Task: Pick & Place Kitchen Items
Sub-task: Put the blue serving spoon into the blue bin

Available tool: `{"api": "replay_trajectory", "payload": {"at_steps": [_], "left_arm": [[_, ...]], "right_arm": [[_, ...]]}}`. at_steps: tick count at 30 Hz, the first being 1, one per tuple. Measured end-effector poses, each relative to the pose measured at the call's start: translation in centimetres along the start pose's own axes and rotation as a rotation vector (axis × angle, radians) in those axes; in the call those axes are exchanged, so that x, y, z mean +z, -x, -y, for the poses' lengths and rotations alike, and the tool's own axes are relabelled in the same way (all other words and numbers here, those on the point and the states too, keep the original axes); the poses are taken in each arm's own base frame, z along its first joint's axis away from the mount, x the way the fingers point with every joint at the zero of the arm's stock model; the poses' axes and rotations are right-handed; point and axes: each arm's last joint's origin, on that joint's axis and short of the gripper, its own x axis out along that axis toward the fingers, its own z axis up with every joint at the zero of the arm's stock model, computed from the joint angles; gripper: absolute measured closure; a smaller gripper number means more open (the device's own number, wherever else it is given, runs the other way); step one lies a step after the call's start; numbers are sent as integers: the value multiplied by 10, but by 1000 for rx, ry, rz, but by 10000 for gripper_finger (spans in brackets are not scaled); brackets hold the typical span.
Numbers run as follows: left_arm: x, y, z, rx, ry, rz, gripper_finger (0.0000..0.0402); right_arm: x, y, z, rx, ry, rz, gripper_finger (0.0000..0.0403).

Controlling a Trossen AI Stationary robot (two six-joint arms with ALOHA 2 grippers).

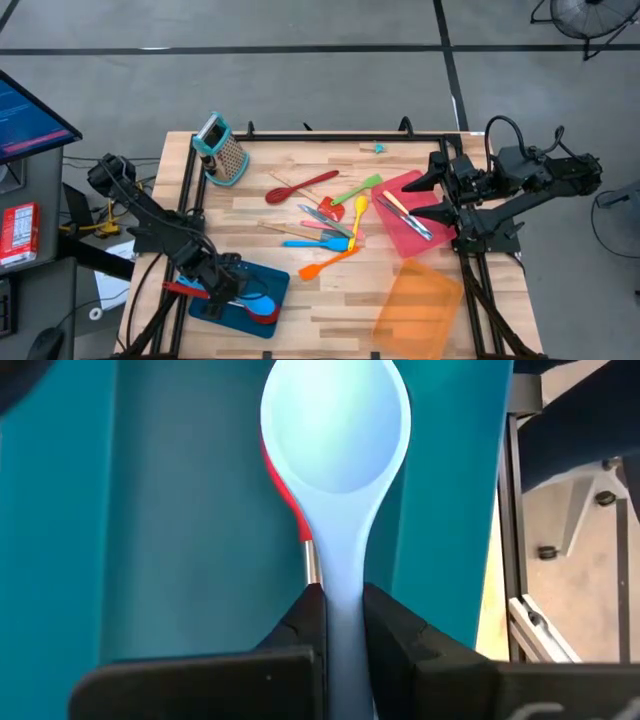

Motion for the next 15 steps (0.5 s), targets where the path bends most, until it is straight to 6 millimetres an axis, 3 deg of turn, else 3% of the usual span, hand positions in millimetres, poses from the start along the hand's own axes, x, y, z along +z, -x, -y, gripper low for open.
{"api": "replay_trajectory", "payload": {"at_steps": [9,15], "left_arm": [[0,-1,2,-4,-7,7,380],[2,-13,4,18,-15,-8,380]], "right_arm": [[0,0,0,-17,0,4,138],[0,0,1,-25,0,7,138]]}}
